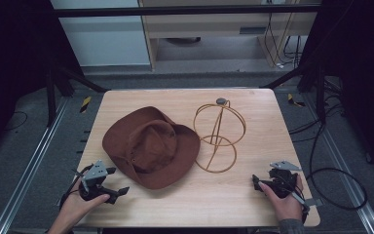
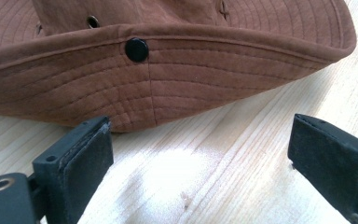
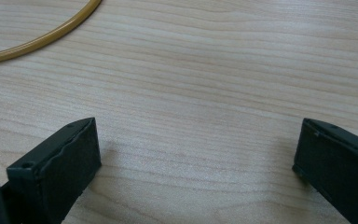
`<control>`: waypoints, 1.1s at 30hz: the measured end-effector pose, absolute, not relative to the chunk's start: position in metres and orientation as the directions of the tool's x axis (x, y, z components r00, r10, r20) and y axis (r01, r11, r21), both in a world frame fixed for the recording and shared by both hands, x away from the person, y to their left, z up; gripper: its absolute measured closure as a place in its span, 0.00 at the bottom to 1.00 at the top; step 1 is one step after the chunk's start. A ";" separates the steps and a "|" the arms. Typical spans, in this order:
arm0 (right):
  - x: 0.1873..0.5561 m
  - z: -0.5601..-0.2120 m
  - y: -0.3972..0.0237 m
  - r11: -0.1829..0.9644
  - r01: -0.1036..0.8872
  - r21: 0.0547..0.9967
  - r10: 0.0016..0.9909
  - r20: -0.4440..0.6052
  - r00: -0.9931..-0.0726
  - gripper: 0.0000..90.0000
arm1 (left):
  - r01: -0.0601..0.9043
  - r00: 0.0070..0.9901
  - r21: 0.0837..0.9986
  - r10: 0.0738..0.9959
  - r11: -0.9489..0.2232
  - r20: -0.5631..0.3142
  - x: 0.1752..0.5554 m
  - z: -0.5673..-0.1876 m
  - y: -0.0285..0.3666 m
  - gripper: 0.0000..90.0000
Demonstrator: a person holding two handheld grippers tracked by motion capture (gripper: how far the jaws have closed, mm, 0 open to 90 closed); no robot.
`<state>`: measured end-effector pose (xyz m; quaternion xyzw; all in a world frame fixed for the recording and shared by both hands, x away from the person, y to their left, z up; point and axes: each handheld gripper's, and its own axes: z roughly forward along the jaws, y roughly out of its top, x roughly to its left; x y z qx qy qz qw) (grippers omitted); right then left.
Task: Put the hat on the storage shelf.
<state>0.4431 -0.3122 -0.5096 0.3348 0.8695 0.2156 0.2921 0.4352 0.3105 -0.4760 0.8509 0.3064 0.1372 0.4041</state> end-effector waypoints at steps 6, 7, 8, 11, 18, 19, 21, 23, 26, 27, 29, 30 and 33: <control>0.443 -0.510 -0.312 0.680 0.459 0.571 0.711 -0.360 -0.604 0.01 | 0.407 0.771 0.791 0.636 -0.457 -0.029 0.431 -0.468 0.312 0.08; 0.443 -0.510 -0.312 0.681 0.459 0.571 0.710 -0.362 -0.604 0.01 | 0.405 0.773 0.796 0.634 -0.450 -0.035 0.431 -0.466 0.311 0.08; 0.443 -0.510 -0.312 0.680 0.459 0.571 0.711 -0.361 -0.604 0.01 | 0.400 0.773 0.800 0.634 -0.448 -0.032 0.431 -0.464 0.310 0.08; 0.443 -0.510 -0.312 0.680 0.459 0.571 0.711 -0.361 -0.604 0.01 | 0.381 0.773 0.808 0.635 -0.449 -0.012 0.430 -0.456 0.305 0.08; 0.443 -0.510 -0.312 0.680 0.458 0.572 0.711 -0.360 -0.604 0.01 | 0.386 0.773 0.774 0.634 -0.502 0.026 0.447 -0.425 0.293 0.07; 0.443 -0.510 -0.312 0.680 0.458 0.572 0.711 -0.360 -0.604 0.01 | 0.386 0.773 0.774 0.634 -0.502 0.026 0.447 -0.425 0.293 0.08; 0.443 -0.510 -0.312 0.680 0.459 0.572 0.711 -0.360 -0.604 0.01 | 0.410 0.769 0.757 0.639 -0.508 0.012 0.461 -0.412 0.289 0.07; 0.443 -0.510 -0.312 0.680 0.459 0.572 0.711 -0.360 -0.604 0.01 | 0.417 0.766 0.748 0.643 -0.516 0.016 0.467 -0.407 0.286 0.07; 0.443 -0.510 -0.312 0.682 0.457 0.571 0.709 -0.363 -0.604 0.01 | 0.426 0.770 0.734 0.638 -0.529 0.012 0.484 -0.396 0.276 0.07; 0.443 -0.510 -0.312 0.682 0.457 0.571 0.709 -0.363 -0.604 0.01 | 0.426 0.770 0.734 0.638 -0.529 0.012 0.484 -0.396 0.276 0.07; 0.443 -0.510 -0.312 0.685 0.454 0.569 0.706 -0.367 -0.606 0.01 | 0.425 0.771 0.720 0.637 -0.548 0.029 0.495 -0.393 0.270 0.07; 0.443 -0.510 -0.312 0.682 0.458 0.570 0.709 -0.364 -0.604 0.01 | 0.423 0.771 0.711 0.636 -0.561 0.043 0.500 -0.392 0.268 0.07; 0.443 -0.510 -0.312 0.683 0.457 0.569 0.709 -0.366 -0.603 0.01 | 0.434 0.766 0.699 0.641 -0.569 0.046 0.515 -0.390 0.264 0.07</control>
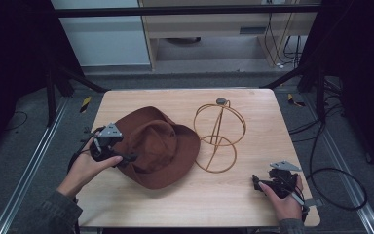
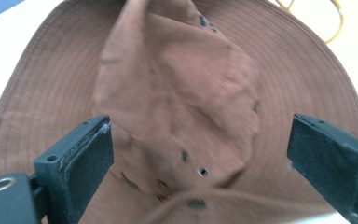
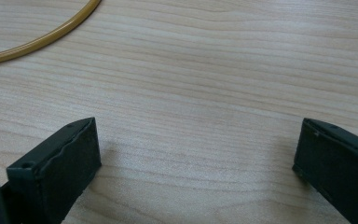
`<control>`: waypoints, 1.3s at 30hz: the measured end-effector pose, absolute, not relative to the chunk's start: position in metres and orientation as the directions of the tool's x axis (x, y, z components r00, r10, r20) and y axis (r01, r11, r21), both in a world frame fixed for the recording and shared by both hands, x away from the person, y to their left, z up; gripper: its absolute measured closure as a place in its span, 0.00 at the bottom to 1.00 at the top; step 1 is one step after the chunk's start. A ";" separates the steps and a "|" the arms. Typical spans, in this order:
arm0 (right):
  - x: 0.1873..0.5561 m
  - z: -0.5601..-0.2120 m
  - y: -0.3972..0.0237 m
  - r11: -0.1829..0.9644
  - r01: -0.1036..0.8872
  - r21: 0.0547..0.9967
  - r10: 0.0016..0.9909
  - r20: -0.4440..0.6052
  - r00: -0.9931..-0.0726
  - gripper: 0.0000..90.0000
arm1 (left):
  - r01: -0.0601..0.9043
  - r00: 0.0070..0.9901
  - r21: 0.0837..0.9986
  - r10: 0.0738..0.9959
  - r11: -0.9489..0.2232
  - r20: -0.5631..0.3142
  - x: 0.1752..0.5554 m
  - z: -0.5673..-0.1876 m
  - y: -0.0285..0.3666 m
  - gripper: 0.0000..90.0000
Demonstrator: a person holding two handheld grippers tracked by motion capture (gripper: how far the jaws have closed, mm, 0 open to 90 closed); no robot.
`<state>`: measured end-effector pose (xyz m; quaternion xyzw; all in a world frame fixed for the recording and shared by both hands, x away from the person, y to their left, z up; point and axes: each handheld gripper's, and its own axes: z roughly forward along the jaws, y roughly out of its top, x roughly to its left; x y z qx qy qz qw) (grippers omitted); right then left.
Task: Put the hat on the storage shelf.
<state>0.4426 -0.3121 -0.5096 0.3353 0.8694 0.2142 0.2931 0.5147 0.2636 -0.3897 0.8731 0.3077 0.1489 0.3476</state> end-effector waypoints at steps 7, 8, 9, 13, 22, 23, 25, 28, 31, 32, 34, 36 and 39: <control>0.443 -0.509 -0.312 0.687 0.455 0.567 0.705 -0.369 -0.605 0.01 | 0.446 0.767 0.690 0.640 -0.571 0.034 0.534 -0.381 0.256 0.07; 0.443 -0.510 -0.312 0.683 0.458 0.568 0.709 -0.368 -0.602 0.01 | 0.446 0.769 0.690 0.639 -0.570 0.031 0.536 -0.379 0.256 0.07; 0.443 -0.509 -0.312 0.686 0.455 0.567 0.706 -0.370 -0.604 0.01 | 0.451 0.768 0.690 0.640 -0.566 0.022 0.537 -0.377 0.253 0.07; 0.443 -0.509 -0.312 0.687 0.455 0.567 0.706 -0.370 -0.604 0.01 | 0.458 0.769 0.679 0.639 -0.573 0.021 0.542 -0.374 0.248 0.07; 0.443 -0.509 -0.312 0.687 0.454 0.567 0.705 -0.371 -0.604 0.01 | 0.453 0.779 0.660 0.627 -0.599 0.034 0.551 -0.369 0.238 0.06; 0.443 -0.509 -0.312 0.687 0.455 0.567 0.705 -0.371 -0.604 0.01 | 0.457 0.776 0.659 0.630 -0.597 0.033 0.552 -0.368 0.238 0.06; 0.443 -0.509 -0.312 0.687 0.455 0.567 0.705 -0.371 -0.604 0.01 | 0.468 0.776 0.647 0.631 -0.602 0.025 0.557 -0.368 0.237 0.06; 0.443 -0.509 -0.312 0.687 0.455 0.567 0.705 -0.371 -0.604 0.01 | 0.478 0.774 0.629 0.633 -0.613 0.028 0.560 -0.369 0.236 0.06; 0.443 -0.509 -0.312 0.687 0.455 0.567 0.706 -0.371 -0.604 0.01 | 0.474 0.775 0.625 0.631 -0.620 0.039 0.563 -0.368 0.234 0.06; 0.443 -0.509 -0.312 0.688 0.454 0.566 0.705 -0.372 -0.604 0.01 | 0.473 0.775 0.623 0.630 -0.623 0.042 0.564 -0.368 0.233 0.06; 0.442 -0.510 -0.312 0.684 0.458 0.568 0.709 -0.369 -0.602 0.01 | 0.473 0.775 0.625 0.631 -0.621 0.041 0.567 -0.369 0.230 0.07; 0.442 -0.509 -0.312 0.684 0.458 0.568 0.709 -0.367 -0.602 0.01 | 0.475 0.775 0.614 0.630 -0.630 0.047 0.570 -0.371 0.227 0.07; 0.443 -0.509 -0.312 0.688 0.454 0.567 0.705 -0.371 -0.604 0.01 | 0.487 0.778 0.581 0.626 -0.652 0.049 0.576 -0.376 0.222 0.07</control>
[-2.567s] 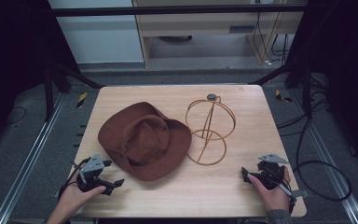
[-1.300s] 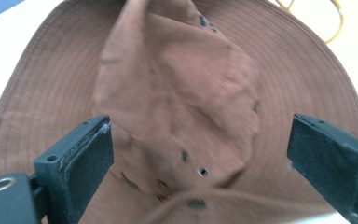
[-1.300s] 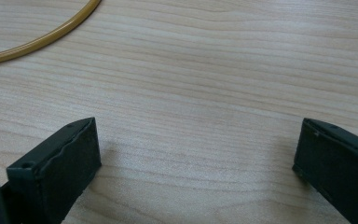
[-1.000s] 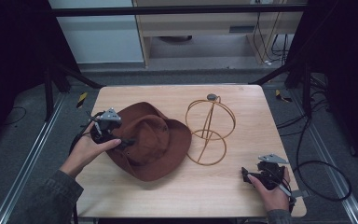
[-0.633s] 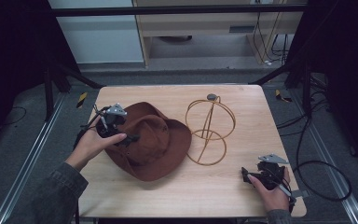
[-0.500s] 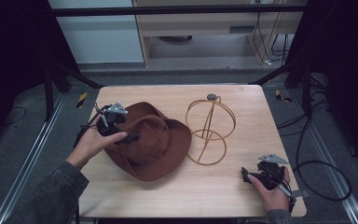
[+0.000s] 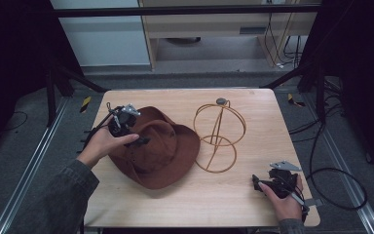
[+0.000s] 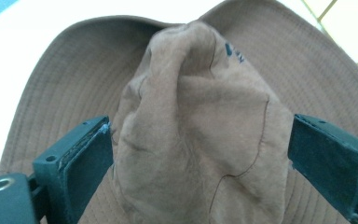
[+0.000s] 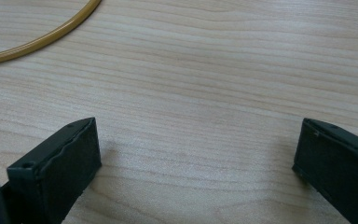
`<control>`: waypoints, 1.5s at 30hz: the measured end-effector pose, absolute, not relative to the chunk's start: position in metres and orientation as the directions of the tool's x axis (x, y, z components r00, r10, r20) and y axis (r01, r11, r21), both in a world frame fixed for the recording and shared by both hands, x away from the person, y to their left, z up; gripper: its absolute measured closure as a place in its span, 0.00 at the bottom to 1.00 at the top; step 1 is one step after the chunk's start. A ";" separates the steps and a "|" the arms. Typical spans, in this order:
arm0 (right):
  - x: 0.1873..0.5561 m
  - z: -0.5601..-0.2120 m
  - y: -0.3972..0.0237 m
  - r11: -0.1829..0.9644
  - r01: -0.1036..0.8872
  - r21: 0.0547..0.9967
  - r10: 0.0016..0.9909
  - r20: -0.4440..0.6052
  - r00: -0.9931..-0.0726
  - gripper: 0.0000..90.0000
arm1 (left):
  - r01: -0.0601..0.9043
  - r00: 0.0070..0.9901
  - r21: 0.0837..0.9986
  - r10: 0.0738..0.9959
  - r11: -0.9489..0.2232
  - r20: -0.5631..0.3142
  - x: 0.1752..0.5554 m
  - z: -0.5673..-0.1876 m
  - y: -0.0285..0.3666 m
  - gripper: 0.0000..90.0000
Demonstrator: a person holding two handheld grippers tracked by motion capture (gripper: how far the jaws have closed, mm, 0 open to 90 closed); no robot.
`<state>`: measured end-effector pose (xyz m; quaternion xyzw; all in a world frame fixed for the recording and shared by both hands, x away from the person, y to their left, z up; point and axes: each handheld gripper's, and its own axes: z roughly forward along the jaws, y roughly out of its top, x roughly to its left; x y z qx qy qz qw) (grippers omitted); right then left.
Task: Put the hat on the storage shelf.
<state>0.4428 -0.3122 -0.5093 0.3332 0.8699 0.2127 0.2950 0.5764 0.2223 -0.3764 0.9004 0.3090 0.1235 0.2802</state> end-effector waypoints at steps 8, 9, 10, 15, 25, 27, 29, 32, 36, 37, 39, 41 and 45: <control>0.442 -0.509 -0.312 0.684 0.458 0.567 0.708 -0.369 -0.602 0.01 | 0.537 0.766 0.570 0.642 -0.622 -0.022 0.593 -0.387 0.223 0.09; 0.442 -0.509 -0.312 0.684 0.458 0.567 0.709 -0.369 -0.602 0.01 | 0.539 0.764 0.573 0.644 -0.618 -0.025 0.595 -0.387 0.223 0.11; 0.442 -0.510 -0.312 0.684 0.458 0.568 0.709 -0.368 -0.602 0.01 | 0.546 0.760 0.576 0.649 -0.609 -0.034 0.596 -0.387 0.223 0.12; 0.443 -0.510 -0.312 0.684 0.458 0.568 0.709 -0.368 -0.602 0.01 | 0.534 0.767 0.571 0.641 -0.623 -0.018 0.597 -0.388 0.218 0.16; 0.442 -0.510 -0.312 0.684 0.458 0.568 0.709 -0.368 -0.601 0.01 | 0.523 0.777 0.535 0.629 -0.663 0.022 0.598 -0.396 0.210 0.24; 0.442 -0.510 -0.312 0.684 0.458 0.568 0.709 -0.368 -0.601 0.01 | 0.522 0.776 0.533 0.630 -0.666 0.027 0.598 -0.397 0.209 0.27; 0.442 -0.510 -0.312 0.684 0.458 0.568 0.709 -0.368 -0.601 0.01 | 0.520 0.778 0.528 0.627 -0.671 0.031 0.598 -0.398 0.208 0.29; 0.442 -0.510 -0.312 0.684 0.458 0.568 0.709 -0.368 -0.601 0.01 | 0.521 0.781 0.520 0.624 -0.677 0.028 0.600 -0.400 0.207 0.32; 0.442 -0.510 -0.312 0.684 0.458 0.568 0.709 -0.369 -0.602 0.01 | 0.525 0.777 0.510 0.628 -0.681 0.037 0.603 -0.403 0.205 0.40; 0.442 -0.510 -0.312 0.684 0.458 0.568 0.709 -0.369 -0.601 0.01 | 0.526 0.776 0.511 0.629 -0.679 0.036 0.603 -0.404 0.205 0.42; 0.442 -0.510 -0.312 0.684 0.458 0.568 0.709 -0.368 -0.601 0.01 | 0.528 0.777 0.507 0.629 -0.681 0.034 0.604 -0.405 0.204 0.47; 0.443 -0.510 -0.312 0.684 0.458 0.568 0.708 -0.369 -0.602 0.01 | 0.529 0.779 0.499 0.626 -0.686 0.036 0.605 -0.405 0.203 0.53; 0.443 -0.510 -0.312 0.684 0.458 0.568 0.709 -0.369 -0.602 0.01 | 0.525 0.779 0.496 0.625 -0.692 0.049 0.604 -0.404 0.203 0.77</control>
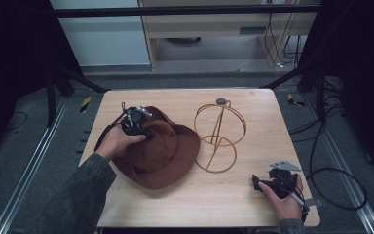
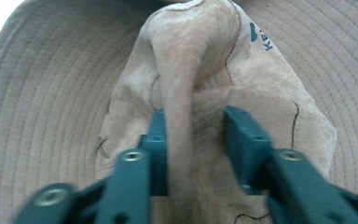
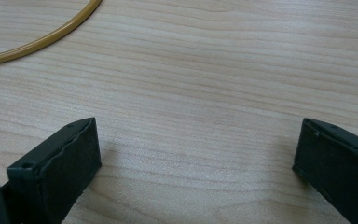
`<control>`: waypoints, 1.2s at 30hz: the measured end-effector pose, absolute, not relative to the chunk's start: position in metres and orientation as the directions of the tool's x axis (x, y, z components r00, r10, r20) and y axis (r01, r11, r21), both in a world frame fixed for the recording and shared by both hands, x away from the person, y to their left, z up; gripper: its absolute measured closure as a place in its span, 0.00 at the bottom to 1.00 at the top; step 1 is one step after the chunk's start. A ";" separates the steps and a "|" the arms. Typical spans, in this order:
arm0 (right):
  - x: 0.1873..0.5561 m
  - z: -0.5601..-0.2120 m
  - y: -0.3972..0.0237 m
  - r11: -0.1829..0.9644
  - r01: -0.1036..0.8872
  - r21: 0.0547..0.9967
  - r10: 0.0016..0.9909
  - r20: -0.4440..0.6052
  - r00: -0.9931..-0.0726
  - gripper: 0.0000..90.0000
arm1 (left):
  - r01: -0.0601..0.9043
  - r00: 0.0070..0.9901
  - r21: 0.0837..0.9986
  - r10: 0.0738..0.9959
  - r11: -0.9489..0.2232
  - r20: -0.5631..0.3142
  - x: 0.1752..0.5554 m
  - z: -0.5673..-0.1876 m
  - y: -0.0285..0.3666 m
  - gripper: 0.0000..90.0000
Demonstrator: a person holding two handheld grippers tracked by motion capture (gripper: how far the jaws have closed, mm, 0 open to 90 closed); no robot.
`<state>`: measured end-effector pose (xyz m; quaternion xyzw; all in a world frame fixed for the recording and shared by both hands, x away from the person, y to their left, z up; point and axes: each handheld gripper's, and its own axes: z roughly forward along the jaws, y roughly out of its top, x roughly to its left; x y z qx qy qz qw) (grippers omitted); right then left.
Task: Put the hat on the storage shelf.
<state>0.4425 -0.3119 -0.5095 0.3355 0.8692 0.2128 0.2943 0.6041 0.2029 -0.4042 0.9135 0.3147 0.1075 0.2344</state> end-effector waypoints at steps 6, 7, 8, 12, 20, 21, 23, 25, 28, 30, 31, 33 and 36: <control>0.443 -0.510 -0.312 0.684 0.458 0.568 0.709 -0.369 -0.602 0.01 | 0.542 0.773 0.493 0.634 -0.681 0.027 0.605 -0.401 0.208 0.94; 0.443 -0.510 -0.312 0.684 0.458 0.567 0.709 -0.369 -0.602 0.01 | 0.545 0.771 0.493 0.637 -0.678 0.023 0.605 -0.400 0.209 0.96; 0.443 -0.510 -0.312 0.684 0.458 0.568 0.709 -0.368 -0.602 0.01 | 0.549 0.768 0.494 0.640 -0.674 0.019 0.605 -0.399 0.209 0.97; 0.442 -0.510 -0.312 0.684 0.458 0.568 0.709 -0.368 -0.602 0.01 | 0.553 0.766 0.499 0.643 -0.667 0.011 0.605 -0.396 0.211 0.98; 0.442 -0.510 -0.312 0.684 0.458 0.568 0.709 -0.368 -0.602 0.01 | 0.532 0.774 0.532 0.633 -0.659 0.011 0.599 -0.387 0.216 0.98; 0.442 -0.510 -0.312 0.684 0.458 0.568 0.709 -0.368 -0.602 0.01 | 0.530 0.774 0.536 0.633 -0.657 0.009 0.597 -0.386 0.217 0.98; 0.442 -0.510 -0.312 0.684 0.458 0.568 0.709 -0.368 -0.602 0.01 | 0.525 0.775 0.545 0.631 -0.654 0.011 0.595 -0.382 0.218 0.98; 0.442 -0.510 -0.312 0.684 0.458 0.568 0.709 -0.368 -0.602 0.01 | 0.517 0.779 0.551 0.626 -0.655 0.013 0.592 -0.378 0.220 0.98; 0.442 -0.510 -0.312 0.684 0.458 0.568 0.709 -0.368 -0.602 0.01 | 0.510 0.781 0.558 0.624 -0.655 0.019 0.589 -0.372 0.223 0.98; 0.442 -0.510 -0.312 0.684 0.458 0.568 0.709 -0.368 -0.602 0.01 | 0.506 0.781 0.565 0.624 -0.652 0.020 0.587 -0.369 0.225 0.98; 0.442 -0.510 -0.312 0.684 0.458 0.568 0.709 -0.368 -0.602 0.01 | 0.504 0.783 0.568 0.622 -0.651 0.017 0.587 -0.367 0.226 0.98; 0.442 -0.510 -0.312 0.684 0.458 0.568 0.709 -0.368 -0.602 0.01 | 0.503 0.782 0.572 0.623 -0.648 0.017 0.585 -0.365 0.229 0.98; 0.442 -0.510 -0.312 0.684 0.458 0.568 0.709 -0.368 -0.602 0.01 | 0.500 0.783 0.574 0.622 -0.649 0.020 0.583 -0.363 0.232 0.98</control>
